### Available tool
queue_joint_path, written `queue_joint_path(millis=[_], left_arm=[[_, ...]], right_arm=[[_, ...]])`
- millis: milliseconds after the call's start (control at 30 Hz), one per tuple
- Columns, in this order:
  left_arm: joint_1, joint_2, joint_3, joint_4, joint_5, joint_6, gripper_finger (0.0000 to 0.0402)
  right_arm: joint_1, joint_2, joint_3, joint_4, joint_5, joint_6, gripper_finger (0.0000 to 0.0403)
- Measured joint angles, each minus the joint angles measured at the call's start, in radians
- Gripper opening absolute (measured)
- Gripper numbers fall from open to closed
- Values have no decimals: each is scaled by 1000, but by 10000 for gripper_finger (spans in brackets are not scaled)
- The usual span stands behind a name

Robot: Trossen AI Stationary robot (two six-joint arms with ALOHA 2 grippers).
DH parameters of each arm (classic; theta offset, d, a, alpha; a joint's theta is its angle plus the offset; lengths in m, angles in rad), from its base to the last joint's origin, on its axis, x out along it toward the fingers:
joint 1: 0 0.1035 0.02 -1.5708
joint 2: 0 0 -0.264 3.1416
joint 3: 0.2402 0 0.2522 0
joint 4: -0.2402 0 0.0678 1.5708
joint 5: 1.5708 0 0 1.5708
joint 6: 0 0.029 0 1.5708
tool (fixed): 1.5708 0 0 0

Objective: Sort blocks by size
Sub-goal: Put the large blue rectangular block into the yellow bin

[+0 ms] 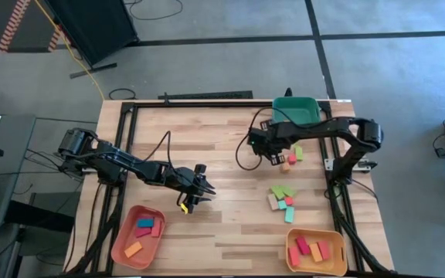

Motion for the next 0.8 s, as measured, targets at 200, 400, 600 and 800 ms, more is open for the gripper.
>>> queue_joint_path(millis=[200, 400, 600, 800], left_arm=[[0, 0, 0, -1, 0, 0, 197], [0, 0, 0, -2, 0, 0, 197], [3, 0, 0, -6, 0, 10, 197], [21, 0, 0, -6, 0, 9, 197]], right_arm=[[-23, 61, 0, 5, -9, -33, 175], [-32, 89, 3, 35, 3, -54, 175], [-20, 54, 38, 14, -31, -15, 178], [7, 25, 57, -15, -31, -33, 207]])
